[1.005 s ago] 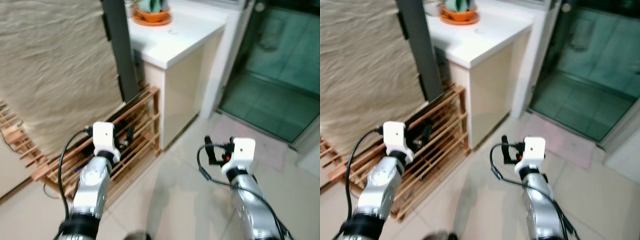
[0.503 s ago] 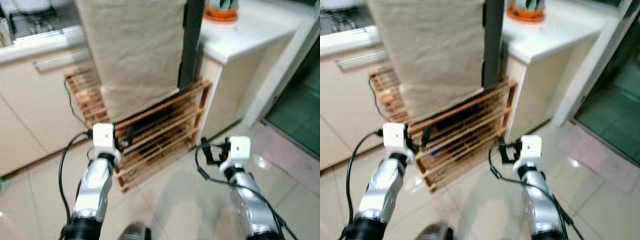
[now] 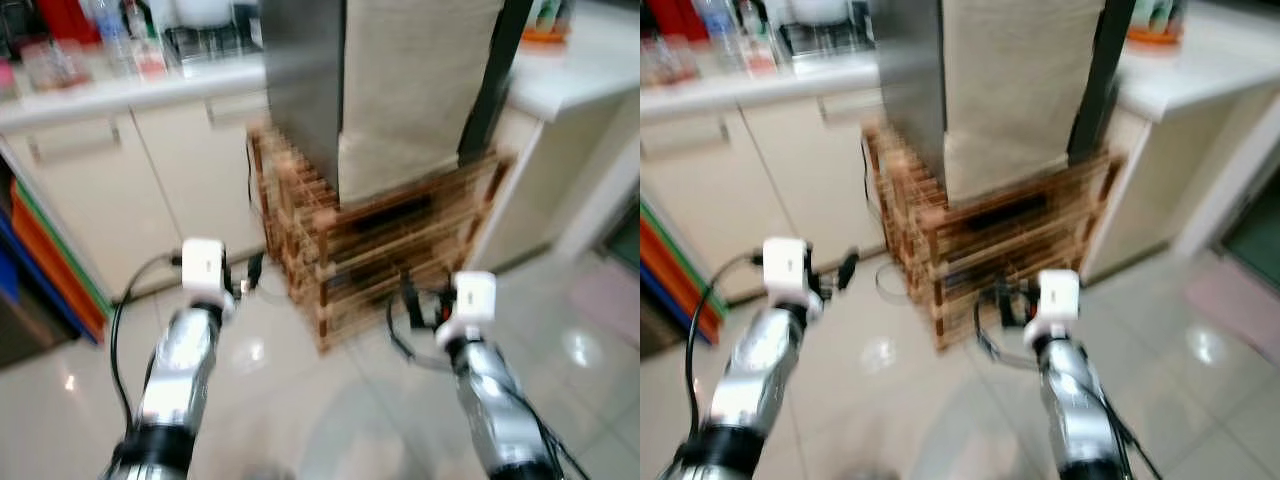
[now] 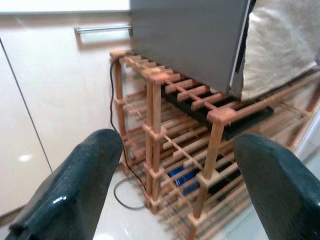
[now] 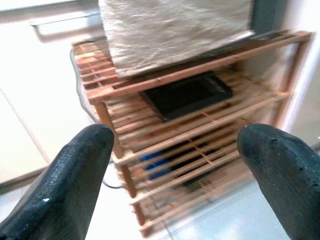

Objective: Restocking fridge

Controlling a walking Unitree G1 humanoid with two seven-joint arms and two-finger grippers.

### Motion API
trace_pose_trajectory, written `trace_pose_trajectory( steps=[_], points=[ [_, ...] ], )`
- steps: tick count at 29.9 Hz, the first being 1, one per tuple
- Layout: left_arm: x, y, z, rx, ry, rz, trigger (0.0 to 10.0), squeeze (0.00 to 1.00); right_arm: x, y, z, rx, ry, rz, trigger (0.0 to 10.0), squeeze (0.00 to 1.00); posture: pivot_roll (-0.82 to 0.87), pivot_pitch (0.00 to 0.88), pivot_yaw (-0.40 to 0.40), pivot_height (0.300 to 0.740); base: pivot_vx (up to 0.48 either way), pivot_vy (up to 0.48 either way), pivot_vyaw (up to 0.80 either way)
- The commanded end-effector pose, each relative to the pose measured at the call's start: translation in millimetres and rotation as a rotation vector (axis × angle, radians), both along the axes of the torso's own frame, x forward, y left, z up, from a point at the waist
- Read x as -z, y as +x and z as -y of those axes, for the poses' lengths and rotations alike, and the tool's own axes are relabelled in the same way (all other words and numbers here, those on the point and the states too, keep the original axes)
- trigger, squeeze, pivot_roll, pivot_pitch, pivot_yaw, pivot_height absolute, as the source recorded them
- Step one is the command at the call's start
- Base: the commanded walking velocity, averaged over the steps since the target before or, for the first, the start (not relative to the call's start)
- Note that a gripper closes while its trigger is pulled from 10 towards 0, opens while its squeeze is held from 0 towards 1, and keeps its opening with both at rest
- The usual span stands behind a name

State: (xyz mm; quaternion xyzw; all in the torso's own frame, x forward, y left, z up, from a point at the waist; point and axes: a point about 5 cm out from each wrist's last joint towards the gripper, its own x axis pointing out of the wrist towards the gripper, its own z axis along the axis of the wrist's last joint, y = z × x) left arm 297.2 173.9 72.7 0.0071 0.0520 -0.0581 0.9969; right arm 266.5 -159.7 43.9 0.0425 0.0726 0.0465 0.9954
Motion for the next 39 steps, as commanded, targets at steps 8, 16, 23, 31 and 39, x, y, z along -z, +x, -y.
trace_pose_trajectory(
  steps=[8,16,23,31,39],
  points=[
    [1,-1.0,9.3,0.064,-0.02,0.003,10.0,0.0,-9,4.6,-2.7,0.004,-0.031,0.068,10.0,0.0,0.0,0.0,0.008,0.74,0.48,0.0,0.0],
    [-2,-1.2,14.2,0.089,-0.036,0.026,10.0,0.0,-12,4.7,-9.0,0.013,0.008,0.095,10.0,0.0,-0.01,0.0,0.007,0.74,0.48,0.0,0.0],
    [-7,0.7,16.8,0.103,-0.067,0.048,10.0,0.0,-15,6.6,-11.6,-0.005,-0.012,0.106,10.0,0.0,-0.01,0.0,0.006,0.74,0.468,0.0,0.0],
    [-3,0.3,19.8,0.089,-0.012,0.033,10.0,0.0,-10,2.5,-10.4,-0.007,-0.022,0.082,10.0,0.0,-0.02,0.0,0.003,0.74,0.228,0.0,-0.27],
    [-9,6.6,26.2,0.129,-0.03,0.044,10.0,0.0,-13,4.0,-7.8,0.0,-0.028,0.09,10.0,0.0,-0.02,0.0,0.004,0.74,0.0,0.0,-0.51]
  ],
)
